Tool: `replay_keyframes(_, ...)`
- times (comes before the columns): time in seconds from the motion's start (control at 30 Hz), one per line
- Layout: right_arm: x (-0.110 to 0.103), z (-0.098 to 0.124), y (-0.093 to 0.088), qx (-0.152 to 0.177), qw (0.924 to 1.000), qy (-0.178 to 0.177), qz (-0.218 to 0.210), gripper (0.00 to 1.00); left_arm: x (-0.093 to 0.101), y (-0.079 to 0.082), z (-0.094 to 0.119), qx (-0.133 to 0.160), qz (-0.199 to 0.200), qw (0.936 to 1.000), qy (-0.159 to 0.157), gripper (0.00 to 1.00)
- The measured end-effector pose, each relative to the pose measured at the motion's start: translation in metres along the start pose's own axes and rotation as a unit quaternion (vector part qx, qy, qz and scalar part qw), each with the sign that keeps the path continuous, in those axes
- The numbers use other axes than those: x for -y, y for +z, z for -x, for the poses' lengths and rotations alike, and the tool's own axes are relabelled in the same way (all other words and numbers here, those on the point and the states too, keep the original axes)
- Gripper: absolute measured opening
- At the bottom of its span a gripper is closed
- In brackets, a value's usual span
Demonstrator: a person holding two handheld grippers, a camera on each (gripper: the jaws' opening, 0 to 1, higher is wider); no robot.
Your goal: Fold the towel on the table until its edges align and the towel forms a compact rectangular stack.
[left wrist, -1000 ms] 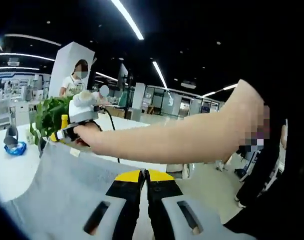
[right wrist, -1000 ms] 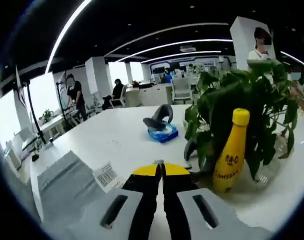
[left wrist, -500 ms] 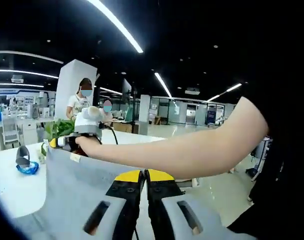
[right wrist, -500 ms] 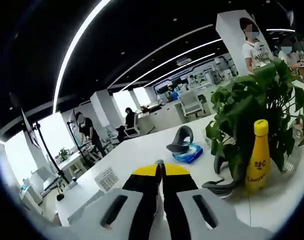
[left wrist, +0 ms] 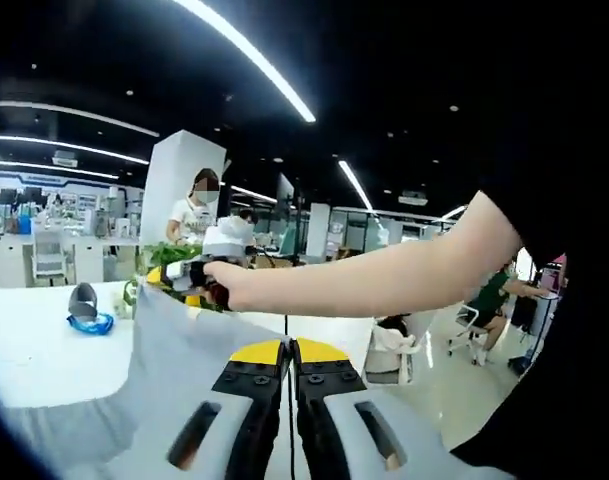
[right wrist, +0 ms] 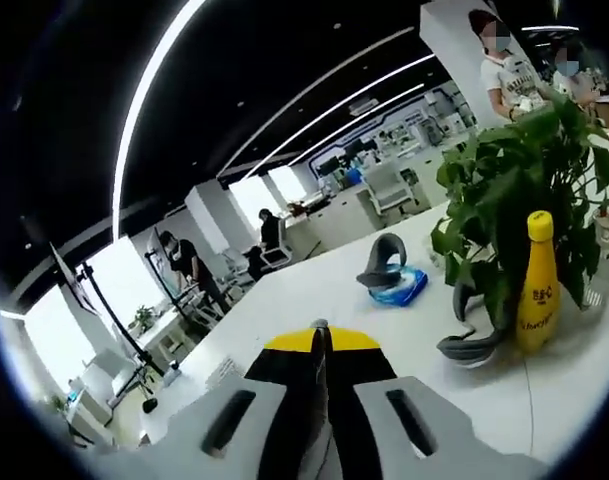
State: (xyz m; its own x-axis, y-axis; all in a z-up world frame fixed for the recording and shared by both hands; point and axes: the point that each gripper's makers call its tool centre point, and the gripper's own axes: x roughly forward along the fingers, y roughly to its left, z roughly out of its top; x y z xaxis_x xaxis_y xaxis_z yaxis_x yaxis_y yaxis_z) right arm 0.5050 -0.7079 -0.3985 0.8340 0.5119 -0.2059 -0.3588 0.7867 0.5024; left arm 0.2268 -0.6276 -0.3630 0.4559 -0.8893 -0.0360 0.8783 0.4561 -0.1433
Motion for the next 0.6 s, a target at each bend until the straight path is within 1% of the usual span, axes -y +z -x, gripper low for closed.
replay_keyframes(0.1, -0.011, -0.001, 0.003, 0.005, 1.0, 0.004, -0.002, 0.0, -0.015, 0.003, 0.025, 0.006, 0.008, 0.9997, 0.021, 0.03)
replay_keyframes(0.17, -0.026, -0.004, 0.001, 0.006, 0.9999, 0.011, 0.003, 0.0, -0.027, 0.003, 0.044, 0.005, 0.008, 0.9991, 0.042, 0.03)
replay_keyframes(0.2, -0.035, -0.006, -0.002, 0.003, 0.9998, 0.014, 0.014, 0.0, -0.035, 0.003, 0.056, 0.007, 0.008, 0.9983, 0.057, 0.03)
replay_keyframes(0.23, -0.037, -0.008, -0.003, 0.001, 0.9997, 0.014, 0.018, 0.0, -0.038, 0.003, 0.06, 0.008, 0.006, 0.9981, 0.061, 0.03)
replay_keyframes(0.27, -0.042, -0.01, -0.007, -0.01, 0.9993, 0.012, 0.034, 0.0, -0.046, 0.001, 0.072, 0.008, 0.004, 0.9971, 0.075, 0.03)
replay_keyframes(0.3, -0.051, -0.012, -0.009, -0.014, 0.9991, 0.01, 0.039, 0.0, -0.051, -0.002, 0.08, 0.004, 0.013, 0.9965, 0.082, 0.03)
replay_keyframes(0.37, -0.065, -0.013, -0.009, -0.011, 0.999, 0.015, 0.041, 0.0, -0.061, -0.007, 0.099, 0.004, 0.033, 0.9953, 0.091, 0.03)
replay_keyframes(0.5, -0.098, -0.022, -0.012, -0.014, 0.9983, 0.021, 0.052, 0.0, -0.081, -0.005, 0.133, 0.009, 0.036, 0.9923, 0.118, 0.03)
replay_keyframes(0.53, -0.104, -0.026, -0.013, -0.015, 0.9981, 0.021, 0.056, 0.0, -0.084, -0.004, 0.139, 0.013, 0.038, 0.9917, 0.123, 0.03)
replay_keyframes(0.6, -0.111, -0.037, -0.017, -0.028, 0.9966, 0.019, 0.075, 0.0, -0.089, -0.004, 0.151, 0.016, 0.042, 0.9908, 0.128, 0.03)
